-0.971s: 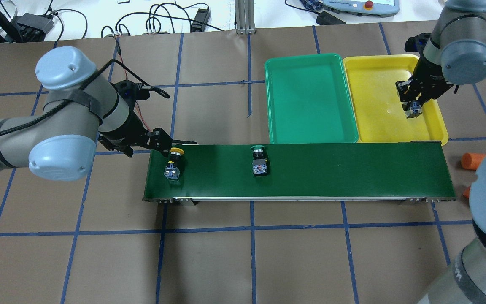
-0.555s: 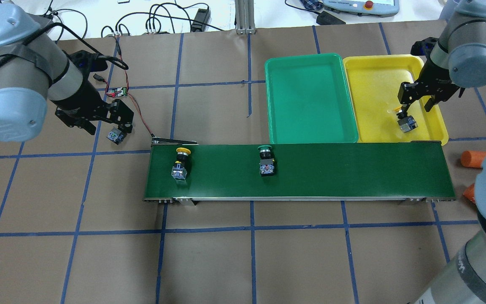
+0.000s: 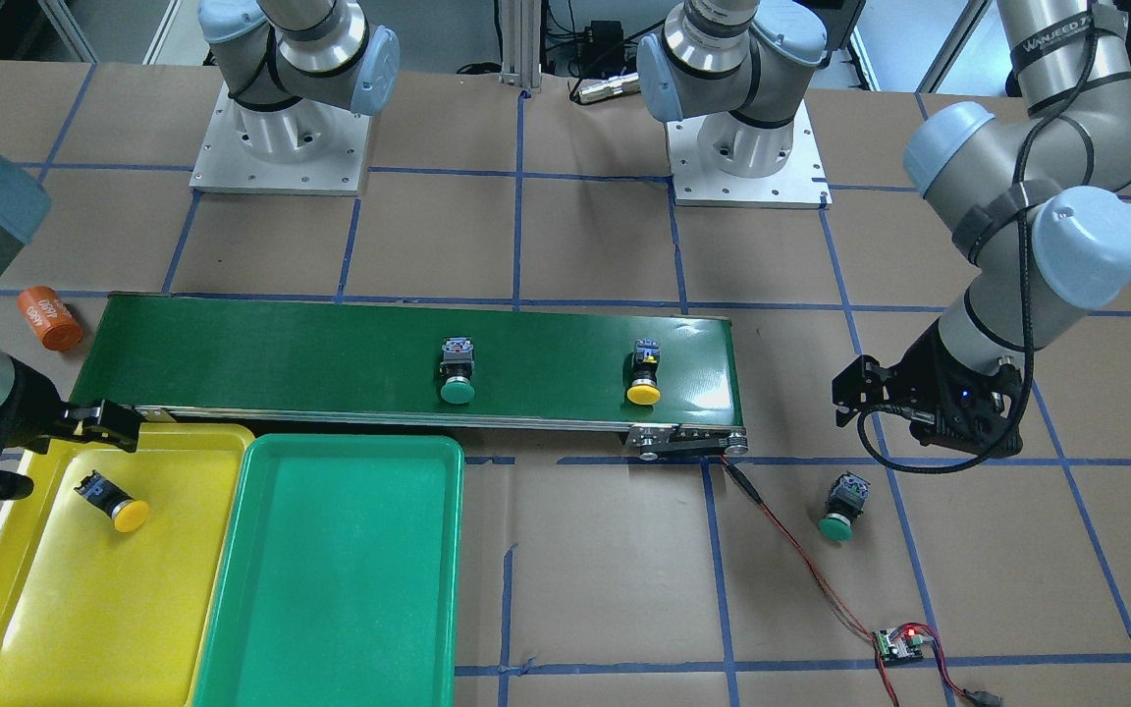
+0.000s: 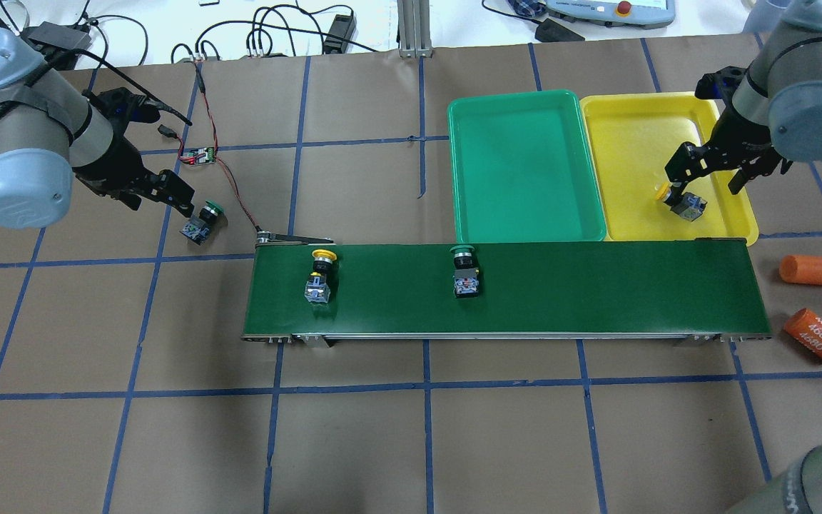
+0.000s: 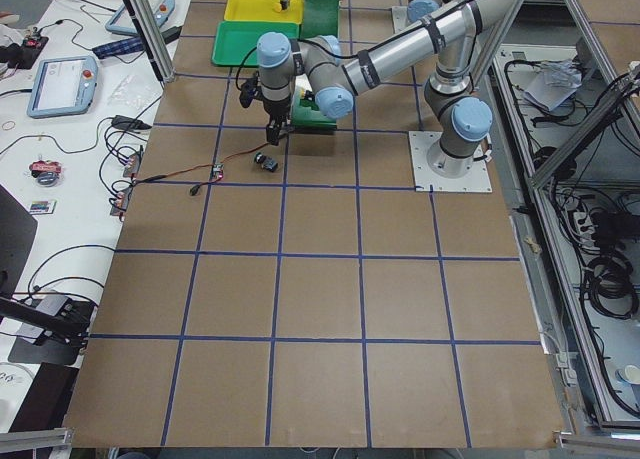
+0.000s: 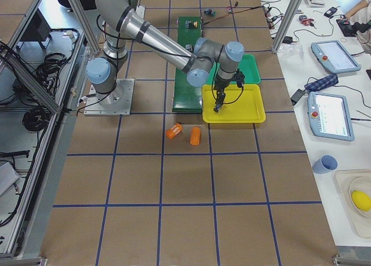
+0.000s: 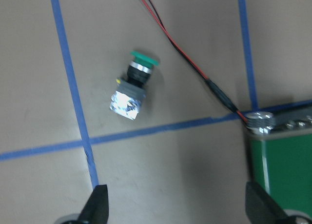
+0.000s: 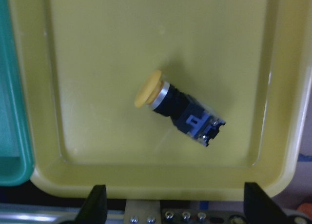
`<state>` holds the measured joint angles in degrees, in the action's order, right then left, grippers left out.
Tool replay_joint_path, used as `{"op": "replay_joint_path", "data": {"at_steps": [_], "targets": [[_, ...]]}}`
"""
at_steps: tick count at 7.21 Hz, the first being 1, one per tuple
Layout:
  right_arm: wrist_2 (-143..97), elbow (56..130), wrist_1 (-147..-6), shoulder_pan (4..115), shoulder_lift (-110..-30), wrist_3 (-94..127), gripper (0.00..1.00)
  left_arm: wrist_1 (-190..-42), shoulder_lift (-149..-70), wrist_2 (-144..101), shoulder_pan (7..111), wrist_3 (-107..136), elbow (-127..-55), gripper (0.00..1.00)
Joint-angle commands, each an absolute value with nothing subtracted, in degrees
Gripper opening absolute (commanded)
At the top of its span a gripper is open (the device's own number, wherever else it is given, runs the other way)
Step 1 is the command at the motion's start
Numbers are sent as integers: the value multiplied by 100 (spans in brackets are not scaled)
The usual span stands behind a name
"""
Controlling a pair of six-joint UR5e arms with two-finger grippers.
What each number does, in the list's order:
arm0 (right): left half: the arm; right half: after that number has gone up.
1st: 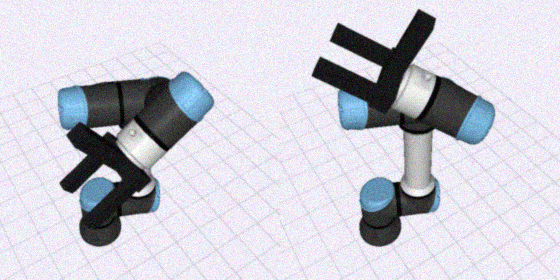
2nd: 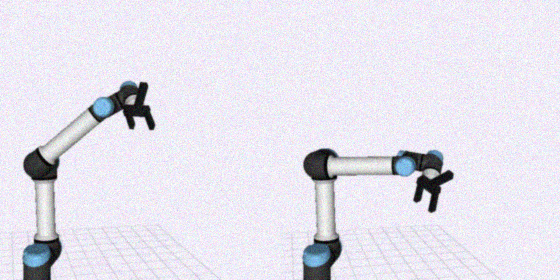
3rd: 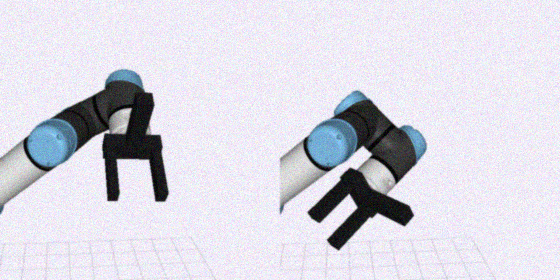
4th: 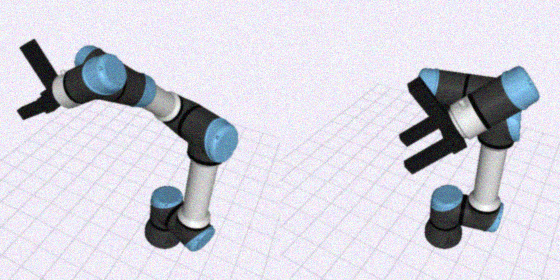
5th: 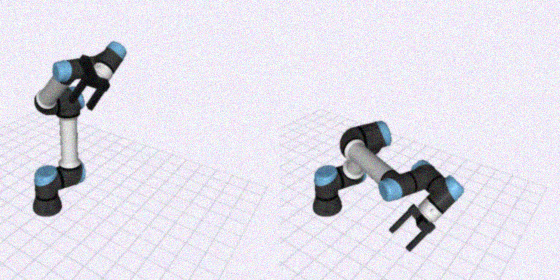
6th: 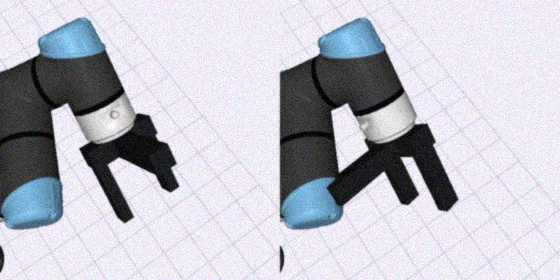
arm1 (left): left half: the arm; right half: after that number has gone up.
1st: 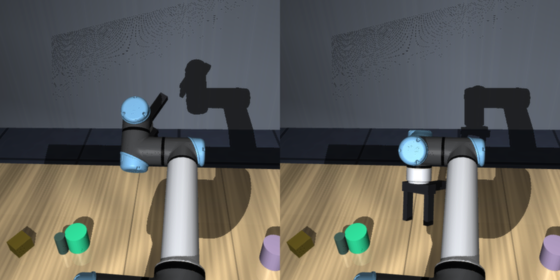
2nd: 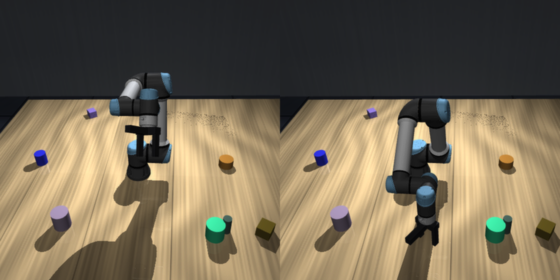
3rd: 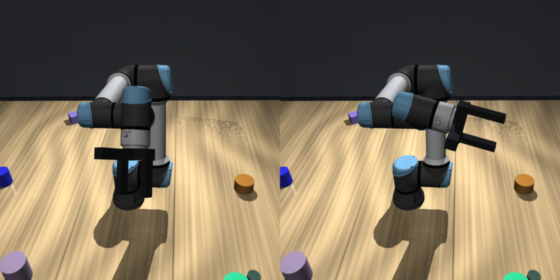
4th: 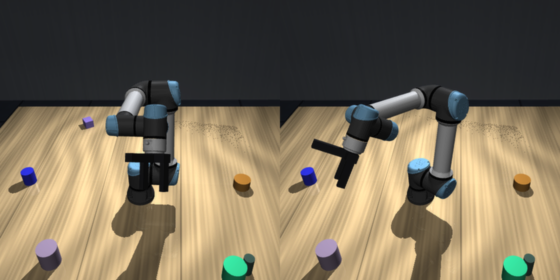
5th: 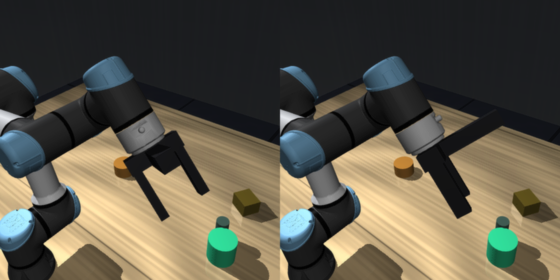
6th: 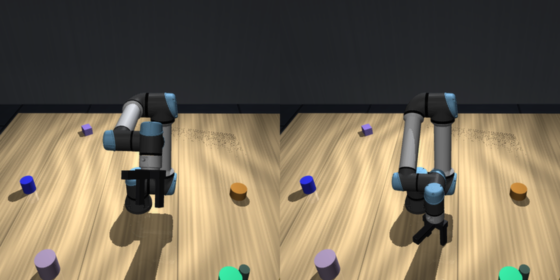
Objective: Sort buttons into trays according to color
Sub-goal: 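Move the right gripper back over the belt while the left reaches a green button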
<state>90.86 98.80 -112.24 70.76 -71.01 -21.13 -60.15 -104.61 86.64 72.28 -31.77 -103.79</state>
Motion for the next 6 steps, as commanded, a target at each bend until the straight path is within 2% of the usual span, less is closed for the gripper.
{"op": "replay_joint_path", "data": {"at_steps": [1,6], "targets": [[8756,10763,-11294,7154,-7907,-2180,98,-5486,-10993,8640,7137,-3586,-10441,100],[8746,11266,-11303,7945,-8367,-1283,96,-4861,-11627,8640,7146,-3990,-10459,100]]}}
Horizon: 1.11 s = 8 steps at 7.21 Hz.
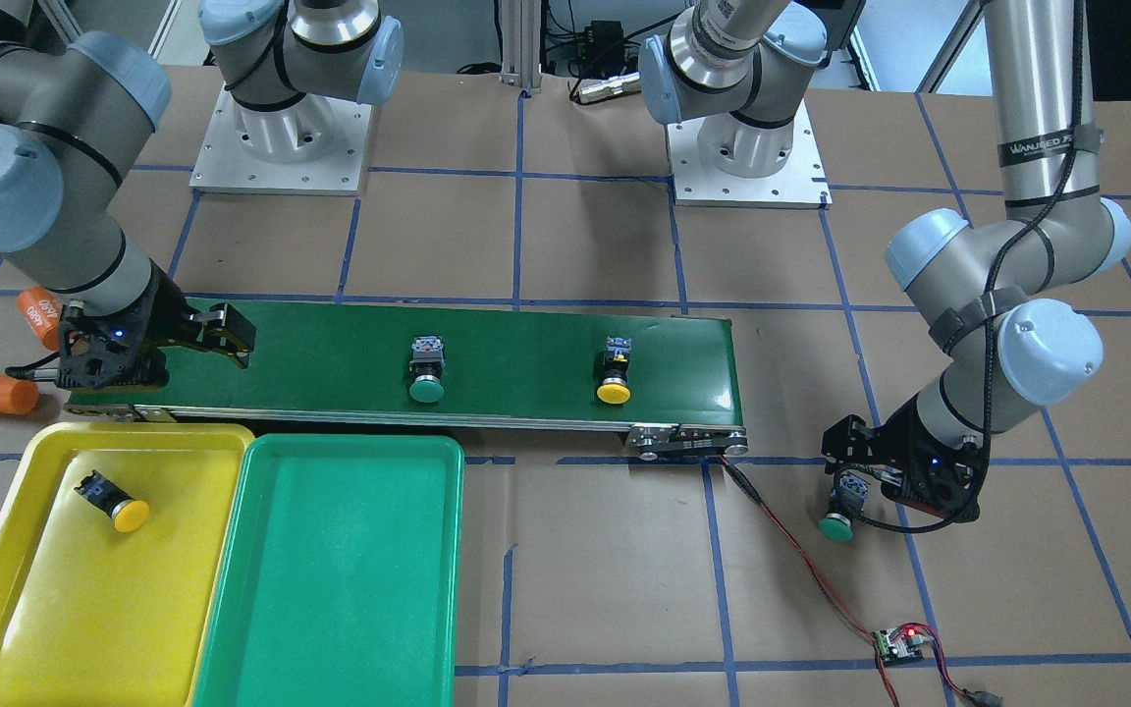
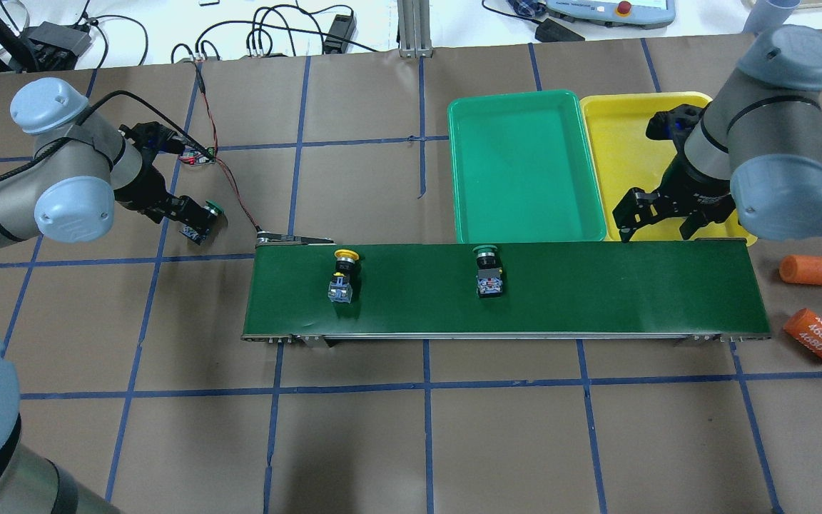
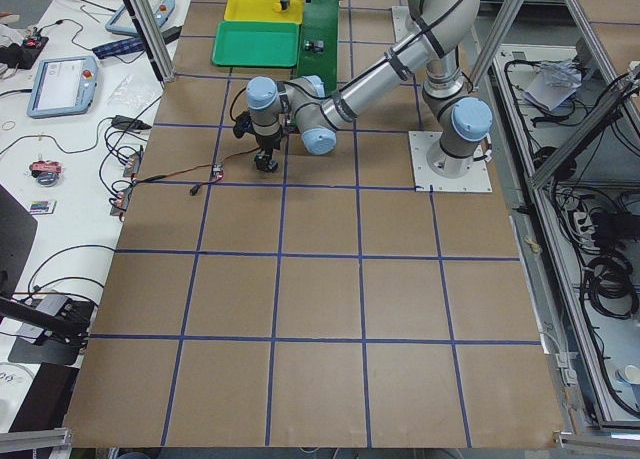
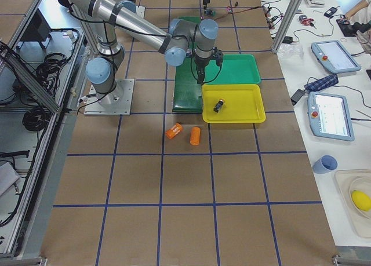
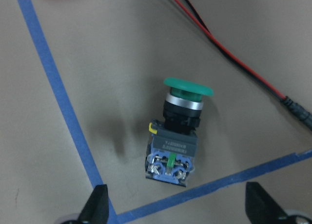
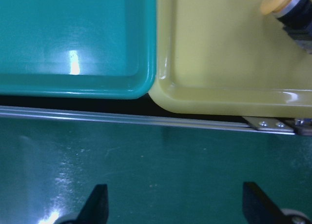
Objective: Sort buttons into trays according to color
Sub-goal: 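Move the right gripper back over the belt while the left reaches a green button, then grasp the belt's green button with the right gripper while the left grasps another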
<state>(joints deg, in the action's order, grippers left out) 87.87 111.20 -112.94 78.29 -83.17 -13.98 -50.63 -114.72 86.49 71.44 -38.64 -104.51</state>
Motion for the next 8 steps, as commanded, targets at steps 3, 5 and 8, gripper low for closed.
{"op": "replay_joint_path", "data": {"at_steps": [3,5,8], "targets": [[8798,11303,-11312,8376,-8376,-1020,92,-4913,-11768,8587,7146,-3964,-10450,12],[8824,11312,-11303,8393,-8385,-837,91,-5200,-11751,8587,7154,-3946,-10337,0],[8842,11408,-11312,8446,-8385,-519,91,-5834,-11042,8587,7250,-3056,-10169,0]]}}
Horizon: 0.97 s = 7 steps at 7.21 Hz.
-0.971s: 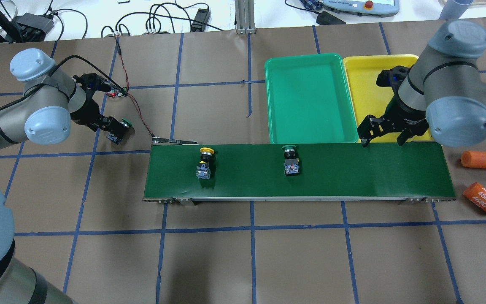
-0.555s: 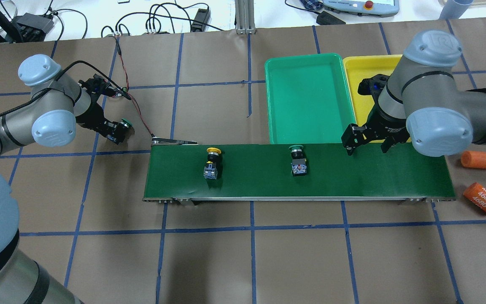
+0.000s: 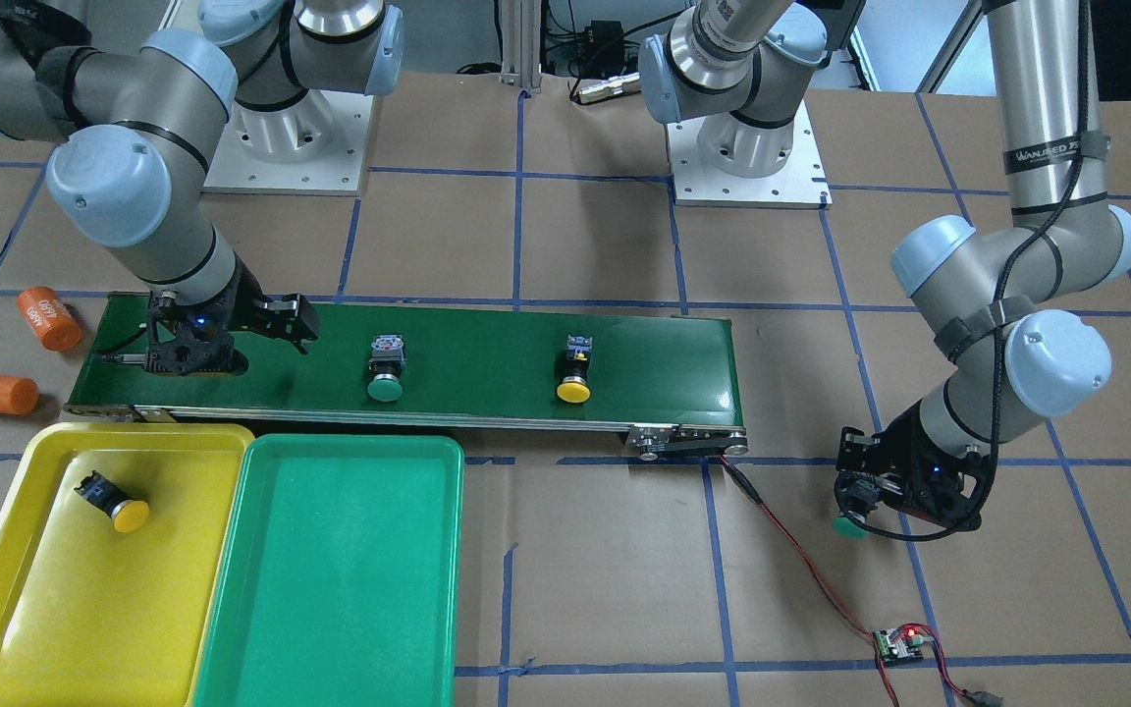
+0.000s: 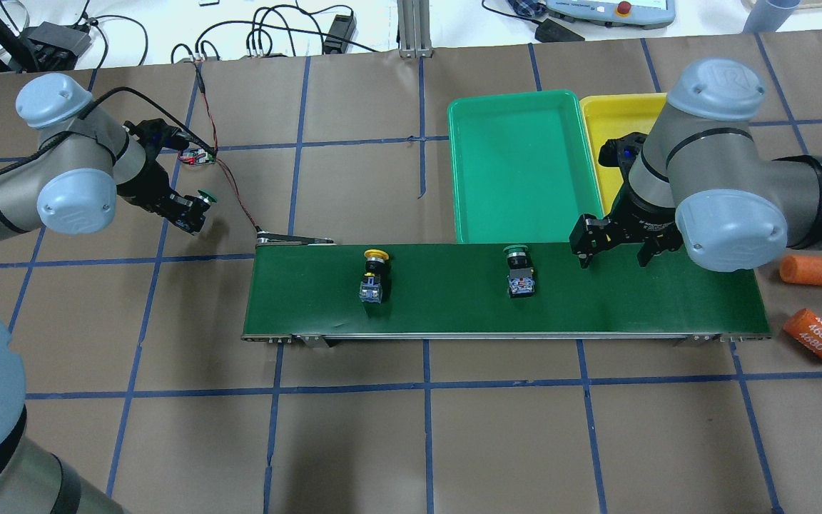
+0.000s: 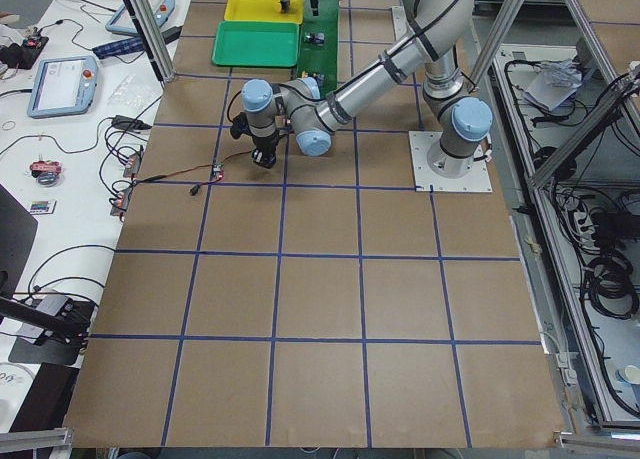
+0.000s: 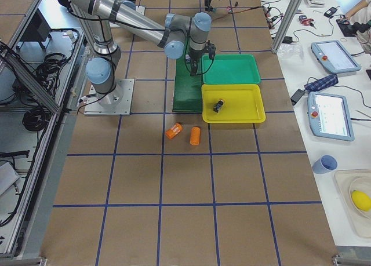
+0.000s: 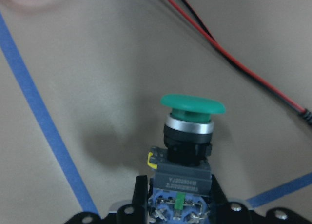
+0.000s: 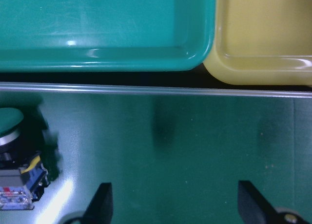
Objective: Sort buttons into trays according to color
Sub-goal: 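Grasp the belt's green button with the right gripper while the left grasps another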
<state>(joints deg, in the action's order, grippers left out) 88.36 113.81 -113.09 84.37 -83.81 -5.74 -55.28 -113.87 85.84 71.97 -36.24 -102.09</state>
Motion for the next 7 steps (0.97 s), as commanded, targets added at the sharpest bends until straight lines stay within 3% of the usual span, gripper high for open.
{"op": "replay_joint_path", "data": {"at_steps": [1,4,7], "targets": [[8842,11408,-11320,8446,-8376,-527,91,-6019,-10639,8587,7364,-2110,-10291,0],[8842,11417,-11320,8446,-8376,-519,91,-6846,-9696,8604,8066,-882,-10720,0],[8824,11417,-11347,8473,-8393,-501,91,-6759,-9388,8500,8235,-246,-11416,0]]}}
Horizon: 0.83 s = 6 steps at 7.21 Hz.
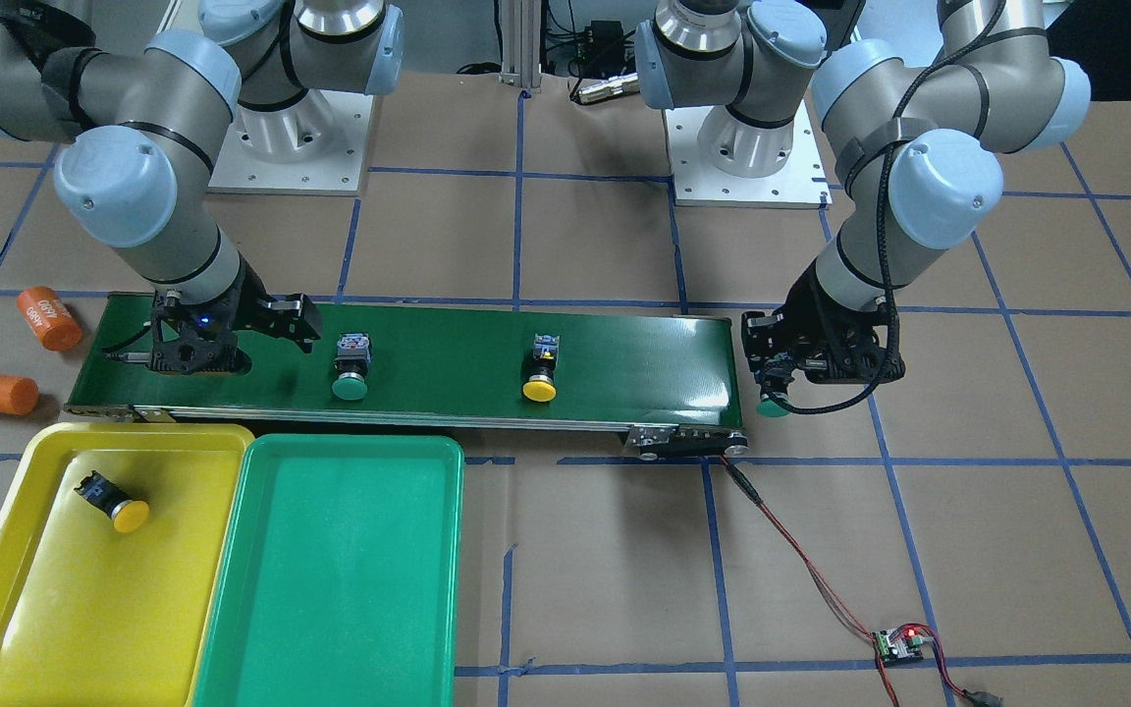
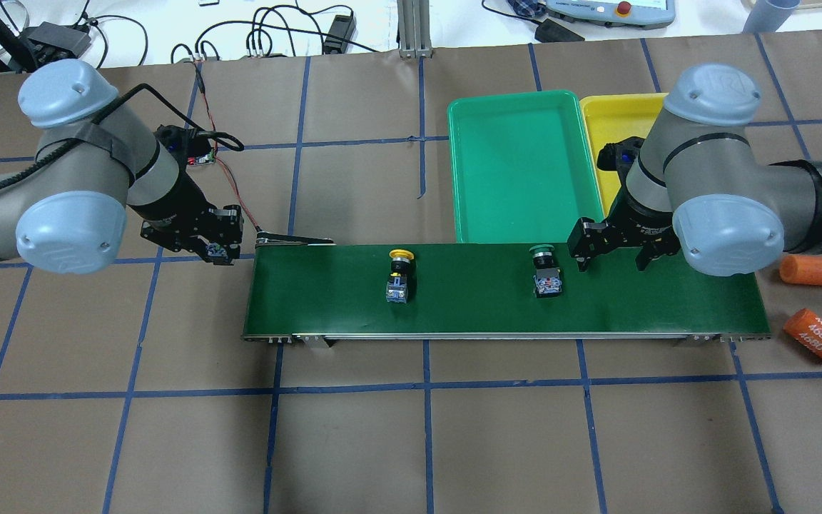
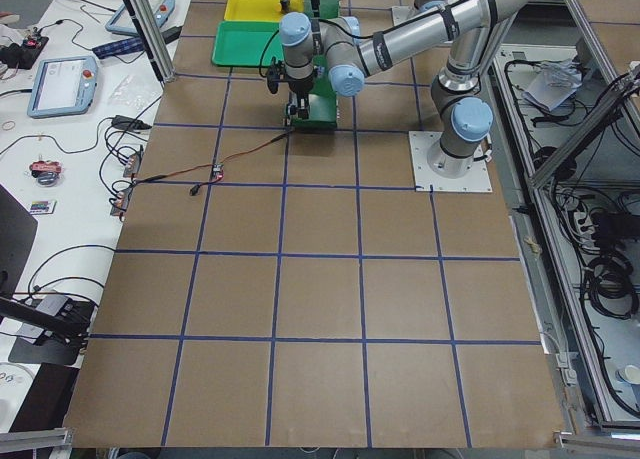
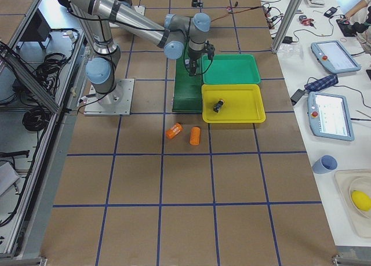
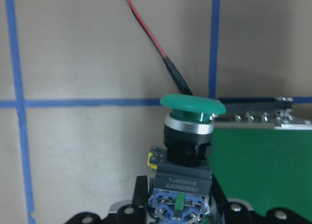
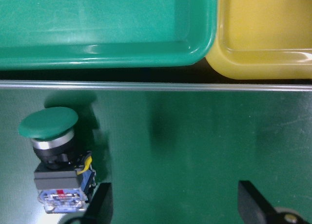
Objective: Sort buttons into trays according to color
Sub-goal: 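Grasp the belt's green button with the right gripper while the left grasps another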
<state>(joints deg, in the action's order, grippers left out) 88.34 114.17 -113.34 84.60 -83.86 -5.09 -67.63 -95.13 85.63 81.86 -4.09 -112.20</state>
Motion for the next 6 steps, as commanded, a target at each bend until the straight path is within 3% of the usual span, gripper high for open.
{"op": "replay_joint_path", "data": {"at_steps": [1,6], "targets": [[8807,11417,-11355,8473,-8394,-501,91,-6767,-9395,8221,8244,-263,-11495,0],[8851,11399,-11865,8842,-8174,-422,95,-6319,-9615,8183,8376,-633,-11514,0]]}}
